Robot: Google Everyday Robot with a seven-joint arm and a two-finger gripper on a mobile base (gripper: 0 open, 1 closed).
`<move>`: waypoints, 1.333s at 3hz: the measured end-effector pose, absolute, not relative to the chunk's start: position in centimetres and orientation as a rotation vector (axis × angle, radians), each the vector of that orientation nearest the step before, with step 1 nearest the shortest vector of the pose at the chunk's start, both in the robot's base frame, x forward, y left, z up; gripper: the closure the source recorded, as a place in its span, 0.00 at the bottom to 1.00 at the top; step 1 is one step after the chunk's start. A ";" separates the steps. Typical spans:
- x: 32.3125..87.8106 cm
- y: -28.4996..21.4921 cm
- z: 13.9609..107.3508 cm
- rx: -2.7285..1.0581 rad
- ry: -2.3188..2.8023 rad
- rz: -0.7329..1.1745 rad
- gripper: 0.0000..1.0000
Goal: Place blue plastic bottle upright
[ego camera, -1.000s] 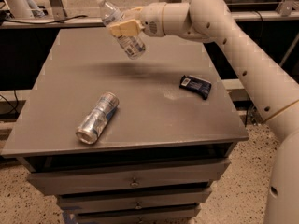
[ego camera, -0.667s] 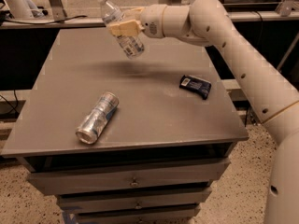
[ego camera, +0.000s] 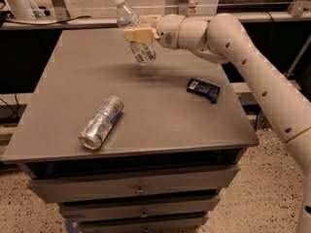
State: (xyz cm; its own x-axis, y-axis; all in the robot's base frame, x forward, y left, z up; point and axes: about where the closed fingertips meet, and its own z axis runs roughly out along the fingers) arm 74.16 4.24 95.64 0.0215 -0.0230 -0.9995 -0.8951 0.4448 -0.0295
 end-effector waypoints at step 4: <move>73.0 -0.4 93.8 -0.841 1.282 0.793 1.00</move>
Offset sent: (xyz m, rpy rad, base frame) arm -0.0045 -0.0475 -0.0122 0.0861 -0.1496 -0.0359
